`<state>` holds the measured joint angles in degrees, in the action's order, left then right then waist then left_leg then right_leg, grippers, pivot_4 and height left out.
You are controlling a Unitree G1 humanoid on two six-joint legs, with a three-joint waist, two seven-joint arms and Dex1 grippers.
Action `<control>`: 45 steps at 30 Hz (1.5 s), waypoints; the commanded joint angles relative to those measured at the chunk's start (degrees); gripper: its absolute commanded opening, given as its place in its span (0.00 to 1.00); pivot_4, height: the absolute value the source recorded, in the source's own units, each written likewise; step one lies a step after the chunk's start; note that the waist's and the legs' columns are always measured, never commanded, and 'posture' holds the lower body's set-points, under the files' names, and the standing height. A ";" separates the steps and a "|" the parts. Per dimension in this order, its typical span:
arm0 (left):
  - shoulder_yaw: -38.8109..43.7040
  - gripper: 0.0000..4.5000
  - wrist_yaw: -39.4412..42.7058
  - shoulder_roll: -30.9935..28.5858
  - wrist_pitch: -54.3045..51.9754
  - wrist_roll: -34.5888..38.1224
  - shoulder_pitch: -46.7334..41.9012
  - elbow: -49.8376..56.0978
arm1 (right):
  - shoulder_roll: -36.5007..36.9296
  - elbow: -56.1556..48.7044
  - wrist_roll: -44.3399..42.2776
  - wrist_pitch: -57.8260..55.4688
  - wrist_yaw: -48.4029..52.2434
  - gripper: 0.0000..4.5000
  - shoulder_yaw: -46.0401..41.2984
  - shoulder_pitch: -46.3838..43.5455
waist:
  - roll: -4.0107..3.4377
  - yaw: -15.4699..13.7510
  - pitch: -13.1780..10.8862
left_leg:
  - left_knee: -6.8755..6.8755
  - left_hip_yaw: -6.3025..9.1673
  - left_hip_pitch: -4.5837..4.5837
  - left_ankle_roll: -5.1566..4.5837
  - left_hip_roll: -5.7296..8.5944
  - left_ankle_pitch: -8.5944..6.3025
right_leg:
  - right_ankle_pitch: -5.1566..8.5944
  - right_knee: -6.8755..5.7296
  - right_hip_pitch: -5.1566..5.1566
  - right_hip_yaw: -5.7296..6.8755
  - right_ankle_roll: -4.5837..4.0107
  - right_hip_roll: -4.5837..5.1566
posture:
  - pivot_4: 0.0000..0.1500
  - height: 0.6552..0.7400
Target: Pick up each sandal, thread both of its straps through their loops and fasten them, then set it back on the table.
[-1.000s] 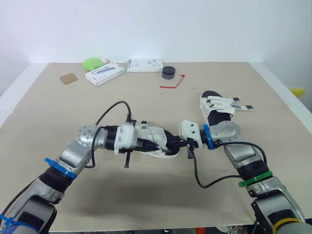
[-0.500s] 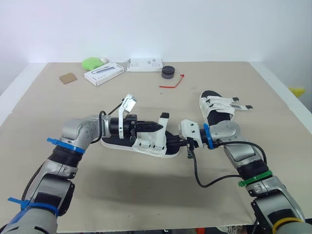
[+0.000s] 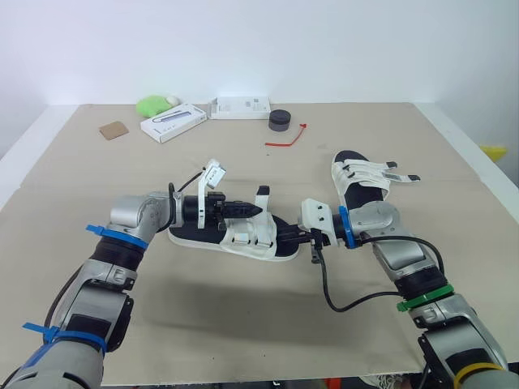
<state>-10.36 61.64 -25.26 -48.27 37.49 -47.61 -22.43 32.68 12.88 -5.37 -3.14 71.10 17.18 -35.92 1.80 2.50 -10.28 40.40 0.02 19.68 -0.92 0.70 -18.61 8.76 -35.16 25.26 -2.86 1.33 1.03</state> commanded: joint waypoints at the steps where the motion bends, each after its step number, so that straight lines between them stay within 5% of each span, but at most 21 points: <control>1: 0.36 0.07 0.74 -0.61 2.96 -3.55 -1.46 0.68 | 1.12 -0.16 1.04 -0.39 0.22 0.00 0.07 1.04 | 0.00 0.00 0.00 | 0.00 0.00 0.00 0.00 0.00 0.00 | 0.00 0.00 0.00 0.00 0.00 0.00 | 1.00 1.00; 3: -0.02 0.19 1.94 -0.75 5.57 -5.28 -1.13 1.65 | 1.13 -0.29 1.02 -0.48 0.20 0.00 0.07 1.11 | 0.00 0.01 0.00 | 0.00 0.00 0.00 0.00 0.00 0.00 | 0.00 0.00 0.00 0.00 0.00 0.00 | 1.00 1.00; 10: 0.20 0.96 4.32 -1.39 16.86 -12.16 -1.92 0.75 | 1.29 -0.74 0.87 -0.80 0.18 0.00 0.02 1.44 | 0.00 -0.01 0.00 | 0.00 0.01 0.05 0.00 0.03 -0.01 | 0.01 0.03 0.02 0.01 0.01 0.07 | 1.00 1.00; 11: 0.78 0.99 5.13 -1.72 18.85 -12.82 -2.93 -0.19 | 1.28 -0.74 0.87 -0.83 0.16 0.00 0.03 1.48 | 0.00 -0.02 0.00 | 0.00 0.01 0.05 0.00 0.04 -0.01 | 0.01 0.03 0.02 0.01 0.01 0.09 | 1.00 1.00; 18: 3.63 0.99 5.53 -0.10 21.67 -15.30 -9.68 -11.11 | 0.70 -0.11 1.09 -0.72 -0.01 0.00 0.19 1.12 | 0.00 -0.01 0.00 | 0.00 0.01 0.07 -0.02 0.12 -0.01 | 0.02 0.04 0.01 0.03 0.06 0.11 | 1.00 1.00; 25: 1.60 0.99 10.20 2.61 9.63 -13.67 -9.80 -9.70 | 0.58 0.00 1.09 -0.83 -0.12 0.00 0.13 0.99 | 0.00 0.04 0.00 | 0.00 0.01 0.11 -0.06 0.12 -0.04 | 0.05 0.03 0.03 0.01 0.12 0.11 | 1.00 1.00; 37: 1.05 0.99 10.48 7.17 6.17 -16.34 -13.18 -15.65 | 0.69 -0.50 1.07 -1.06 -0.68 0.00 -0.08 1.52 | 0.01 0.07 0.00 | 0.00 0.03 0.10 -0.05 0.13 -0.04 | 0.04 0.02 0.03 0.00 0.11 0.09 | 1.00 1.00; 41: 1.20 0.72 9.48 7.98 7.21 -17.54 -14.27 -18.16 | 0.74 -0.59 1.04 -1.16 -0.77 0.00 -0.14 1.55 | 0.01 0.07 0.00 | 0.00 0.03 0.10 -0.05 0.13 -0.04 | 0.05 0.02 0.03 0.00 0.12 0.08 | 1.00 1.00; 45: 1.03 0.34 8.34 7.59 8.86 -19.46 -15.12 -20.98 | 0.61 -0.20 1.02 -1.10 -0.77 0.00 -0.19 1.11 | 0.01 0.09 0.00 | 0.00 0.03 0.10 -0.05 0.13 -0.04 | 0.04 0.02 0.03 -0.01 0.12 0.08 | 1.00 1.00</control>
<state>-10.24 70.34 -16.85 -41.15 19.51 -60.67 -42.57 32.96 11.88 -5.41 -3.50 70.66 16.84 -35.26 1.81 2.59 -10.28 40.40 0.04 19.78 -0.98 0.83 -18.64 8.80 -35.14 25.30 -2.88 1.44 1.11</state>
